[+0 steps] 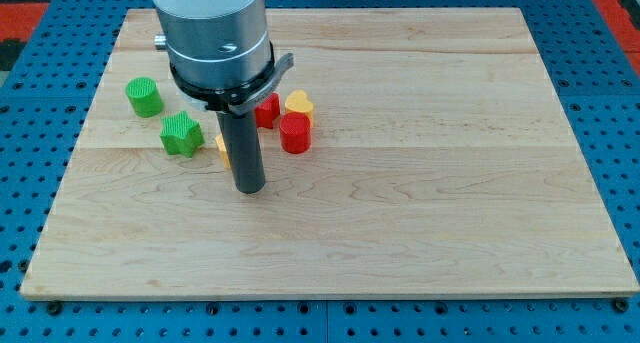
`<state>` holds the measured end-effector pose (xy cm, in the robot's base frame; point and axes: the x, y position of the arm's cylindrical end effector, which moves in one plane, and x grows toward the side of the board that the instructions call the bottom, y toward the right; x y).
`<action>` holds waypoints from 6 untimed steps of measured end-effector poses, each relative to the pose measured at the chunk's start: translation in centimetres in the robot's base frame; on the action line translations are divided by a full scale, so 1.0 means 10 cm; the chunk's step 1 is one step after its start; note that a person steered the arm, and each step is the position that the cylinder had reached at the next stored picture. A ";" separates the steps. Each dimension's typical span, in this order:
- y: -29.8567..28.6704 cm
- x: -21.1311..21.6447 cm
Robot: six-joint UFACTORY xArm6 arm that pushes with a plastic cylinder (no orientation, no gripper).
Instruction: Move the yellow hexagon closer to the blue tringle
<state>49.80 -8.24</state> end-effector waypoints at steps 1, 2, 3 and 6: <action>-0.17 0.03; -0.18 -0.31; -0.15 -0.80; -0.40 -1.49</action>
<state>34.87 -12.23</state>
